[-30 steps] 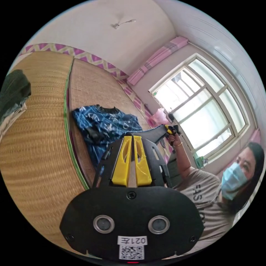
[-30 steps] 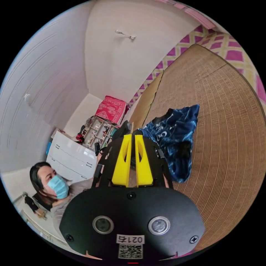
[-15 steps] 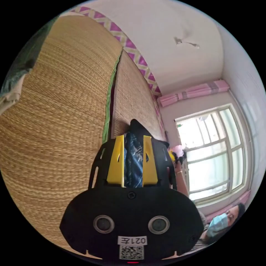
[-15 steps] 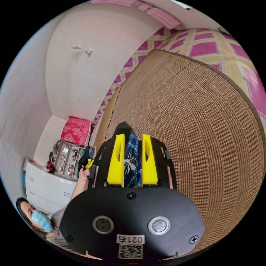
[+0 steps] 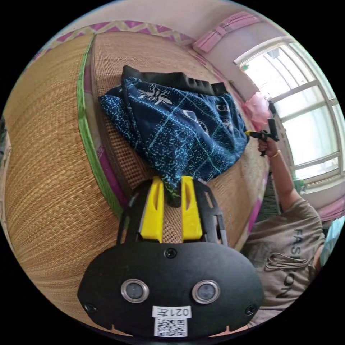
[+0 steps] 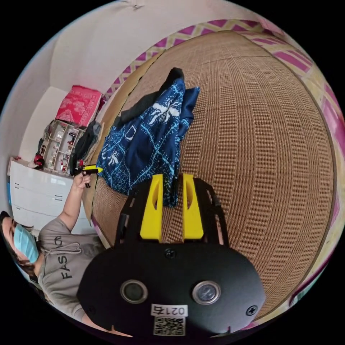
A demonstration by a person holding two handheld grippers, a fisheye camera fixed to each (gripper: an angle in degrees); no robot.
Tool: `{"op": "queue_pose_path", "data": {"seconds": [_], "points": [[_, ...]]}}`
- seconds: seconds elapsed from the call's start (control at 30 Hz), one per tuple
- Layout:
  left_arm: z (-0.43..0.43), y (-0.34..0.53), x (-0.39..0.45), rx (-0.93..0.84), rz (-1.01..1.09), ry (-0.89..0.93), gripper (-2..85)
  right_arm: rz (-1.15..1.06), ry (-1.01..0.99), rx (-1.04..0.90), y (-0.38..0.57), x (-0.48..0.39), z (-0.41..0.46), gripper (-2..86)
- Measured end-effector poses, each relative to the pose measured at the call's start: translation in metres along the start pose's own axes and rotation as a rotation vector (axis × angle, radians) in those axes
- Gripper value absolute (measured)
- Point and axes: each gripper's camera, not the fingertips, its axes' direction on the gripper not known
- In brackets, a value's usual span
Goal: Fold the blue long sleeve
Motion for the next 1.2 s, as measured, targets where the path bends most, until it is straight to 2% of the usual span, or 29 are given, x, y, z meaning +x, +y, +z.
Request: {"op": "queue_pose_path", "data": {"seconds": [0.07, 0.2, 0.27, 0.4, 0.53, 0.6, 0.67, 0.77, 0.8, 0.87, 0.9, 0.93, 0.97, 1.03, 1.13, 1.2], "points": [[0.003, -0.005, 0.001, -0.015, -0.015, 0.063, 3.0, 0.018, -0.147, 0.010, 0.017, 0.002, -0.001, 2.7], [-0.008, 0.000, 0.003, -0.080, 0.015, 0.191, 1.1, 0.010, -0.268, -0.006, 0.080, -0.009, -0.006, 1.2], [-0.008, 0.006, 0.013, -0.147, 0.066, 0.220, 0.8, 0.017, -0.328, -0.051, 0.147, -0.023, 0.002, 0.9], [0.002, 0.014, 0.052, -0.298, 0.194, 0.143, 1.0, 0.116, -0.517, -0.021, 0.265, -0.047, 0.030, 0.8], [-0.014, 0.004, 0.069, -0.352, 0.245, 0.028, 1.1, 0.147, -0.676, -0.019, 0.368, -0.118, 0.087, 1.2], [-0.022, -0.003, 0.071, -0.361, 0.230, -0.022, 1.3, 0.105, -0.655, -0.048, 0.390, -0.160, 0.110, 1.6], [-0.026, -0.007, 0.072, -0.357, 0.194, -0.078, 2.1, 0.034, -0.662, 0.005, 0.402, -0.196, 0.116, 3.0], [-0.045, 0.007, 0.078, -0.305, 0.153, -0.144, 5.0, -0.014, -0.610, 0.156, 0.408, -0.194, 0.070, 4.9], [-0.063, 0.021, 0.080, -0.240, 0.134, -0.191, 5.7, -0.022, -0.574, 0.191, 0.410, -0.192, 0.056, 5.3], [-0.099, 0.054, 0.082, -0.105, 0.081, -0.284, 6.4, -0.036, -0.382, 0.293, 0.414, -0.185, 0.005, 7.3], [-0.126, 0.083, 0.085, 0.015, 0.046, -0.329, 6.5, -0.037, -0.326, 0.309, 0.413, -0.183, -0.005, 7.8], [-0.148, 0.116, 0.092, 0.124, 0.043, -0.290, 6.5, -0.038, -0.225, 0.321, 0.409, -0.181, -0.020, 8.5], [-0.155, 0.133, 0.097, 0.159, 0.053, -0.241, 6.7, -0.031, -0.155, 0.324, 0.400, -0.177, -0.028, 9.0], [-0.160, 0.194, 0.122, 0.220, 0.099, 0.007, 7.5, -0.011, -0.123, 0.328, 0.384, -0.168, -0.033, 9.6], [-0.133, 0.266, 0.161, 0.207, 0.115, 0.253, 8.5, 0.037, -0.183, 0.262, 0.352, -0.149, -0.021, 10.6], [-0.105, 0.303, 0.183, 0.152, 0.096, 0.345, 9.7, 0.067, -0.242, 0.209, 0.339, -0.142, -0.010, 11.0]]}}
